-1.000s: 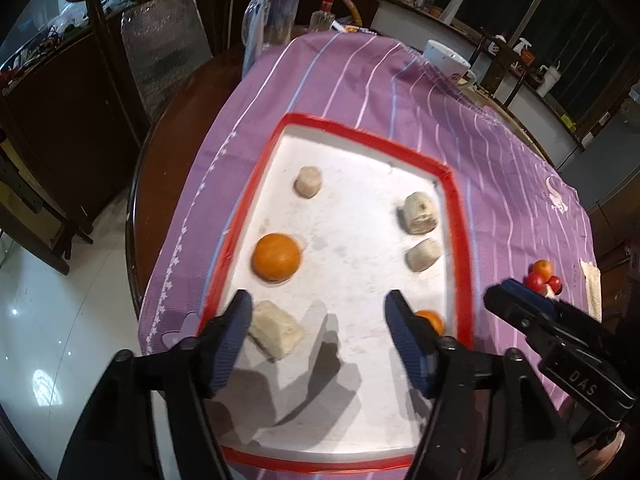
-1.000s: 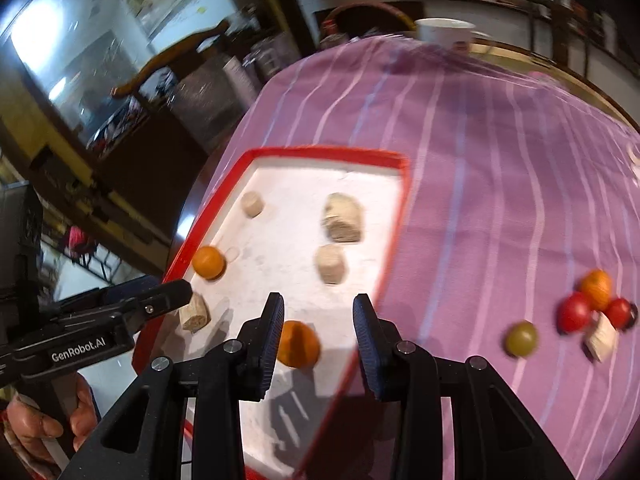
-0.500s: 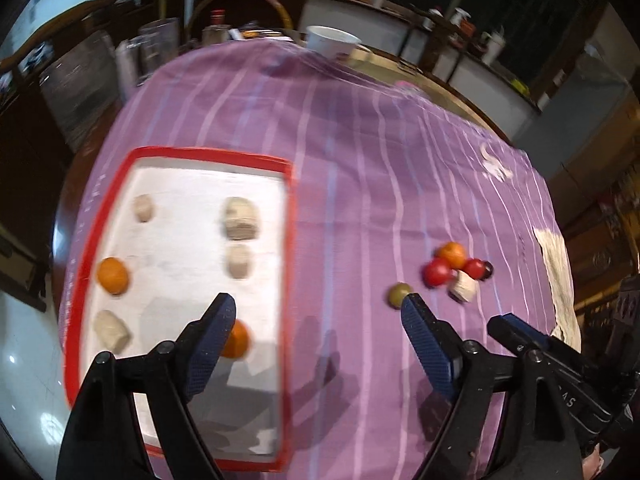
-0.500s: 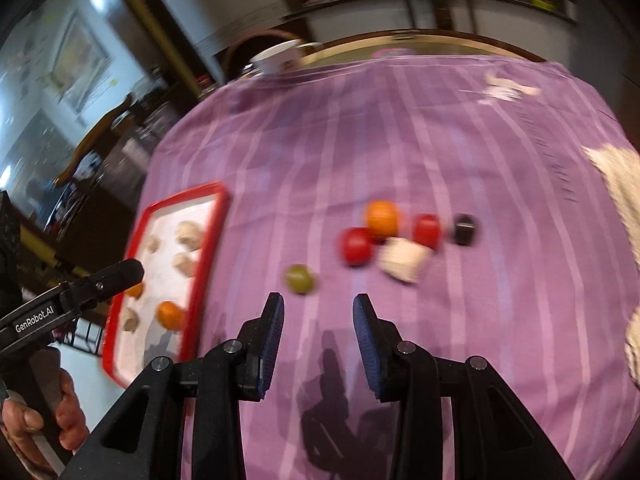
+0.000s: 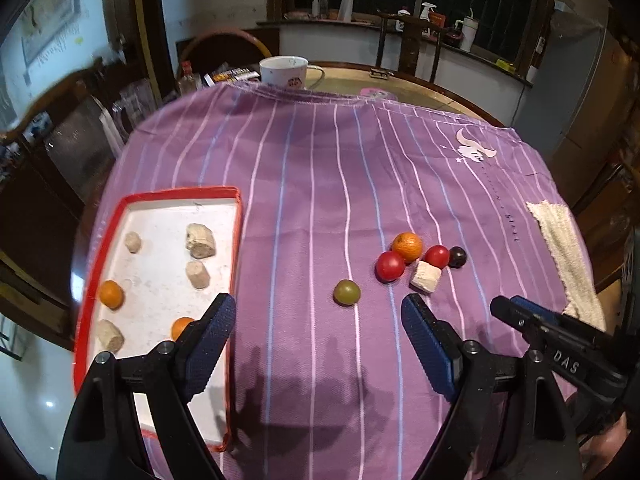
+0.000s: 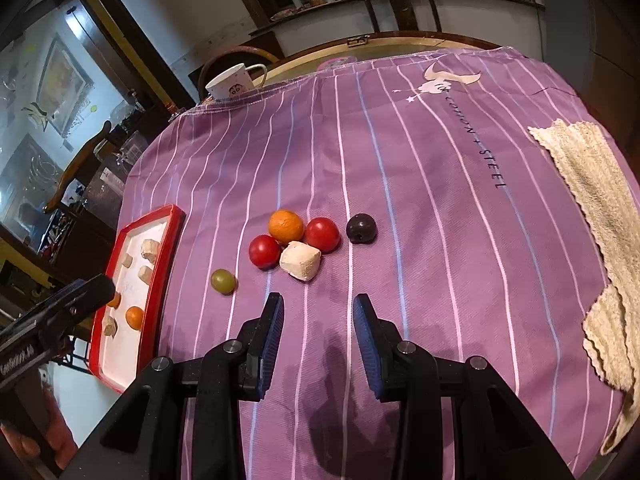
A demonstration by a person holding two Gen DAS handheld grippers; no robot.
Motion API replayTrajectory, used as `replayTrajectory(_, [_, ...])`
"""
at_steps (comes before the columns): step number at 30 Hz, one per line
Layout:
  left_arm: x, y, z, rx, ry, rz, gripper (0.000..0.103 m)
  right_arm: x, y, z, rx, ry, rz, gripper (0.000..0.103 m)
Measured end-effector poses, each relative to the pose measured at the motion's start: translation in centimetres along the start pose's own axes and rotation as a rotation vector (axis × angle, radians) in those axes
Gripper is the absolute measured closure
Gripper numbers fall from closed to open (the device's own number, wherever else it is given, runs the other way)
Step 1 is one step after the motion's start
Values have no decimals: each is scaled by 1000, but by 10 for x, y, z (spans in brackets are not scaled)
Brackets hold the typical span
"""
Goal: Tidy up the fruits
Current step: 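Withdraw both open tools from the tray toward the remaining fruit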
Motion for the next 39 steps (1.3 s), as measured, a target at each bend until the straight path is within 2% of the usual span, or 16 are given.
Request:
replayTrajectory(10, [-18, 4, 5, 53, -33, -20, 19, -1, -1, 7, 39, -21, -54, 63])
replayTrajectory(24, [-22, 36, 12, 84, -59, 87, 19, -3, 10, 6, 37, -30, -43, 63])
replayTrajectory(39, [-35, 11, 47, 53, -167, -7, 19, -7, 12, 28, 43, -77, -55, 63])
Point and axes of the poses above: each gripper's, at about its wrist camera, not at the fingertips, and z roughly the way its jaws point, y to its right, x to its top, the point moved 5 cm from there along z, roughly the way its jaws point, and after that the axes turned 3 degrees about -x, right-handed, at the moved point
